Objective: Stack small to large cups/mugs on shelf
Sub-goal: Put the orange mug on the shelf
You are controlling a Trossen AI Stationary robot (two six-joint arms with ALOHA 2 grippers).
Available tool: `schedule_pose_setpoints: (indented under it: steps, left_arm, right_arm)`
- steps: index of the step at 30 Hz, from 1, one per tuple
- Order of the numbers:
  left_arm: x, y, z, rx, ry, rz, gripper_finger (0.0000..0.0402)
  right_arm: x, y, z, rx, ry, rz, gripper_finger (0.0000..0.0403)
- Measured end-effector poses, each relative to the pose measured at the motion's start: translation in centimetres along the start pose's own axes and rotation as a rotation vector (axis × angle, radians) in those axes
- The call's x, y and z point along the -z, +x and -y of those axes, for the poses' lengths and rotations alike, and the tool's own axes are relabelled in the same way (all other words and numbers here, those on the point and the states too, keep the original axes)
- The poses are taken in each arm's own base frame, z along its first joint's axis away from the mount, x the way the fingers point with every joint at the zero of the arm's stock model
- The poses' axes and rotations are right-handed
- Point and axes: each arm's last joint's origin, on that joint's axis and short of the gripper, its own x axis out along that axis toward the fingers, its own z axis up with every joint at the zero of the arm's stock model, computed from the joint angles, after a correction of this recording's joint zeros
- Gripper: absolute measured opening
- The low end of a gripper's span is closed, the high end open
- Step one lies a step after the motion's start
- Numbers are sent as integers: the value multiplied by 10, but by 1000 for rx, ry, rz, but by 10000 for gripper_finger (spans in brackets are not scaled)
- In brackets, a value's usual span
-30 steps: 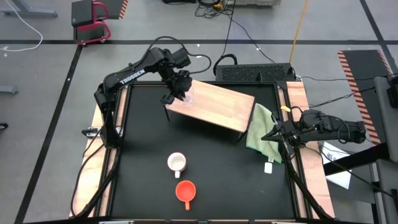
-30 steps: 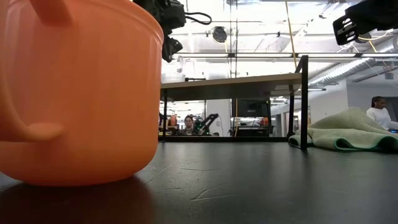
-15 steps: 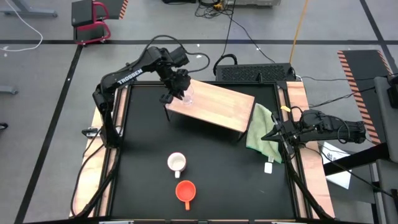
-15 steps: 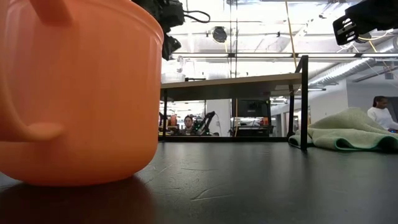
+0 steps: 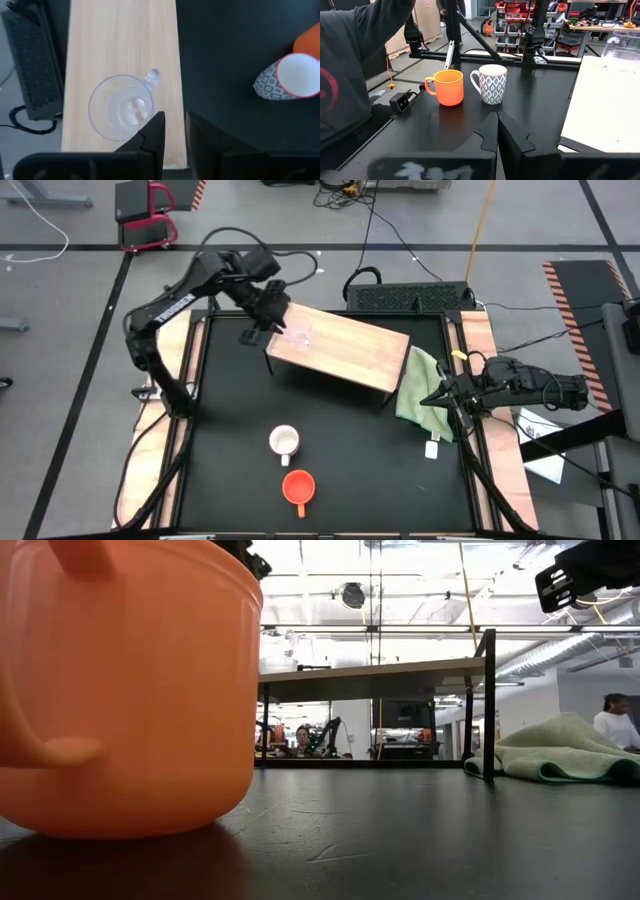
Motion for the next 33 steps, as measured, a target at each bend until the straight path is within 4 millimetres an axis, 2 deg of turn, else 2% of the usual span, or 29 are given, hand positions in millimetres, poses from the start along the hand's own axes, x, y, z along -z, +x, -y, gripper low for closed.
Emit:
schedule_pose_setpoints:
  steps: [6, 18, 21, 25, 33]
  left_arm:
    - [0, -28, 18, -48, -28, 53, 81]
    - [5, -65, 48, -108, -30, 113, 80]
    - [8, -74, 55, -129, -19, 121, 62]
    - [12, -86, 67, -149, -11, 131, 12]
    - [18, -103, 84, -184, -40, 150, 2]
  right_arm:
    - [0, 0, 0, 0, 0, 0, 0]
    - [0, 0, 0, 0, 0, 0, 0]
    - [0, 0, 0, 0, 0, 0, 0]
    - [0, 0, 0, 0, 0, 0, 0]
    - [0, 0, 0, -1, 0, 0, 0]
